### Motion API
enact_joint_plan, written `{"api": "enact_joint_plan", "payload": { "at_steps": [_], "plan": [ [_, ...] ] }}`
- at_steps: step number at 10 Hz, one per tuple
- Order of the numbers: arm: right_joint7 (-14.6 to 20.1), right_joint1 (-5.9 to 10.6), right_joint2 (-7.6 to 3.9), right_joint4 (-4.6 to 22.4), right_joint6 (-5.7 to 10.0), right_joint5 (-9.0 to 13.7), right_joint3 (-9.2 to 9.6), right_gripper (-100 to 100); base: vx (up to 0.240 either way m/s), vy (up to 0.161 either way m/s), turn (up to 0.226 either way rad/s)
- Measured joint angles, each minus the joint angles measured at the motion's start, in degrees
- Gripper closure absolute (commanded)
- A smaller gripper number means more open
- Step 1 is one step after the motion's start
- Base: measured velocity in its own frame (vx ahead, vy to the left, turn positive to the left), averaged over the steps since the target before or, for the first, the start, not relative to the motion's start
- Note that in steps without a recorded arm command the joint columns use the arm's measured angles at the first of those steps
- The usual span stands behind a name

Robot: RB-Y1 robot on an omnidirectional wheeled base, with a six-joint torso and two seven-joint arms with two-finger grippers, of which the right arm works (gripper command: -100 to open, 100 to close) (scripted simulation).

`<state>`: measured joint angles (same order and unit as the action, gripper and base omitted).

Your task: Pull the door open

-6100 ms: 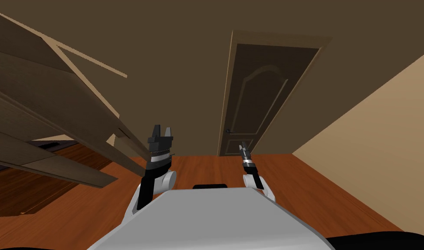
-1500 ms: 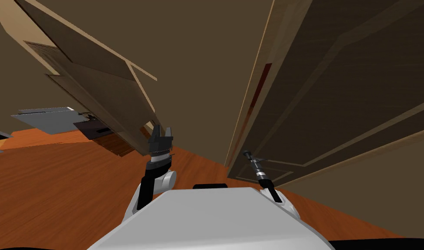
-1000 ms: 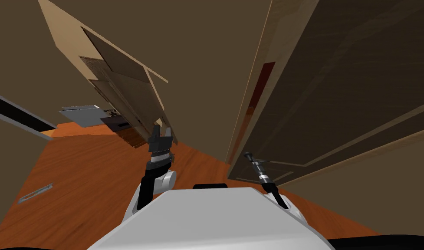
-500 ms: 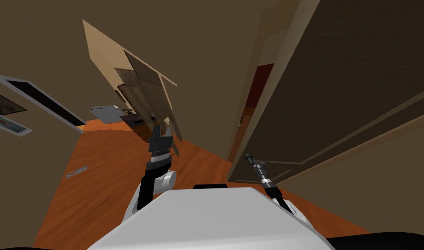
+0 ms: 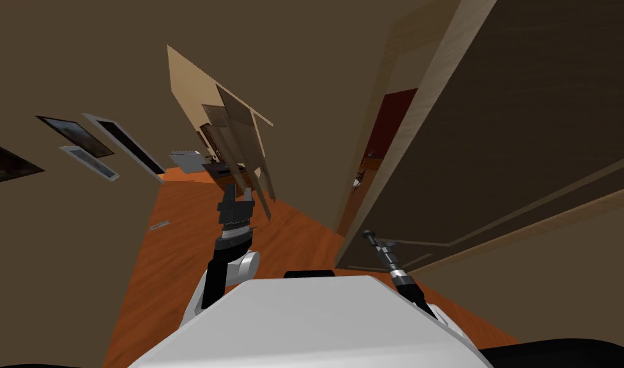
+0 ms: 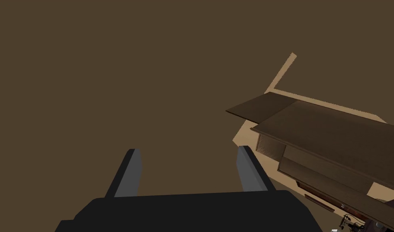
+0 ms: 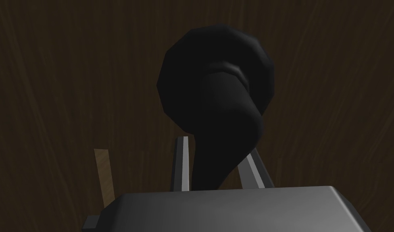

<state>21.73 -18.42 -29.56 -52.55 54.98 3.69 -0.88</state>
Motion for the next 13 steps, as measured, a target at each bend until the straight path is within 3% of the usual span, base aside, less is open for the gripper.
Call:
{"api": "enact_joint_plan", "payload": {
  "at_steps": [3,5,13],
  "plan": [
    [1.0,-1.44,-1.09,0.81,2.88,-0.22,0.59,100,-0.183,-0.037,0.087],
    [1.27,-1.73,-1.12,1.35,3.39,-0.33,0.91,100,-0.172,-0.071,0.168],
    [2.73,-2.45,-3.01,4.22,8.51,-0.7,1.7,100,-0.219,-0.058,0.153]
  ]
}}
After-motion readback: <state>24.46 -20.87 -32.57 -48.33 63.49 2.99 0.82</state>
